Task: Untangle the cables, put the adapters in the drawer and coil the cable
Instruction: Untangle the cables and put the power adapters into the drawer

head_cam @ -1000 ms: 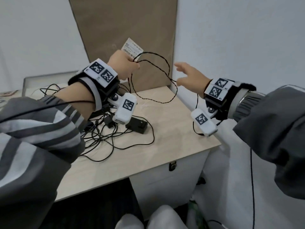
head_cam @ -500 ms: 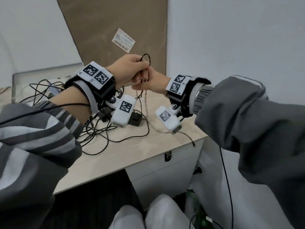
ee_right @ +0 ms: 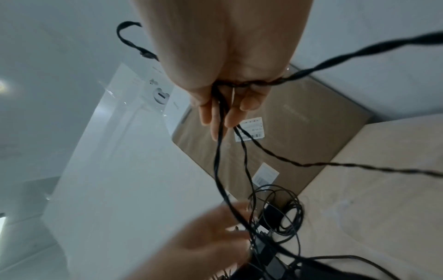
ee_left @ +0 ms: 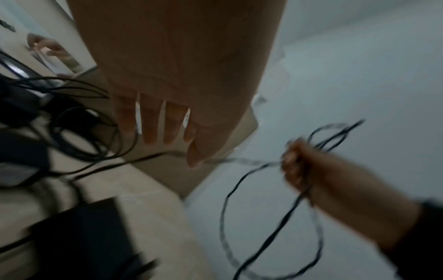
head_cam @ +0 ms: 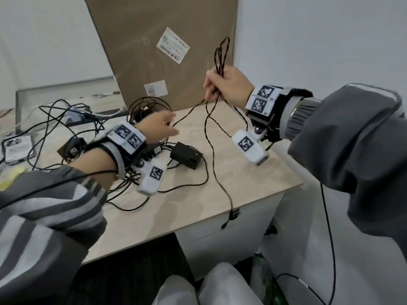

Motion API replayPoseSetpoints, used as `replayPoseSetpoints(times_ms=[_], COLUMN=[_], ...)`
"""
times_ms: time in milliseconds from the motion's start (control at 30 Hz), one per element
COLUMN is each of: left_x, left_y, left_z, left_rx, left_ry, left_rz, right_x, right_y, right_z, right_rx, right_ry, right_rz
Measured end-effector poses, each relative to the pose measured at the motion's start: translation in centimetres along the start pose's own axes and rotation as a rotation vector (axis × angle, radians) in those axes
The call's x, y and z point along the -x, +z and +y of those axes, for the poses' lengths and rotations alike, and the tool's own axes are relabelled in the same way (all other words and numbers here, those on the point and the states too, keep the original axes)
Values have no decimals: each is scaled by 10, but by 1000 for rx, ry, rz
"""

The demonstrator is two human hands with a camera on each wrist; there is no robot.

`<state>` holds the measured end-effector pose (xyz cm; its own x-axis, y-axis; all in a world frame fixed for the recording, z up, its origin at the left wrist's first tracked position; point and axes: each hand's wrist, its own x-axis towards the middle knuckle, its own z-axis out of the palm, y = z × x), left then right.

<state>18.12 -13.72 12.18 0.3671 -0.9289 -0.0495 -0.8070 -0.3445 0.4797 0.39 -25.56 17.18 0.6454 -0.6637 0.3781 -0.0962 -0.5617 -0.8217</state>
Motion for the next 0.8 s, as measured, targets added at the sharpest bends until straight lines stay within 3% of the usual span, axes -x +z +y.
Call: replayPoseSetpoints(times_ms=[67,133,300,467,633,733,800], left_x=[-8,-14,-23,-20,-9,-4,1], left_y=[23,40,63,75,59,37,21], left_z=[-9,-12,-11,-6,2,0,3], left_rx=[-71,38,219,502,602,747,726], left_ry=[-58,-107,-151,-264,-301,-304,-294], left_rz=[-91,-122,-56,-29,198,263,305], right_x=[-4,-6,-2,10,29,51,68], right_y=[-5,-10,-27,-43,-69,-82,-85], right_z=[-7,-12,-17,-14,18,47,62], right_rx=[-27,-73,-253,-223,-38,72,148], right_ry=[-31,-65,-93,-72,94,232,354], right_rz=[13,38,134,148,227,187,144])
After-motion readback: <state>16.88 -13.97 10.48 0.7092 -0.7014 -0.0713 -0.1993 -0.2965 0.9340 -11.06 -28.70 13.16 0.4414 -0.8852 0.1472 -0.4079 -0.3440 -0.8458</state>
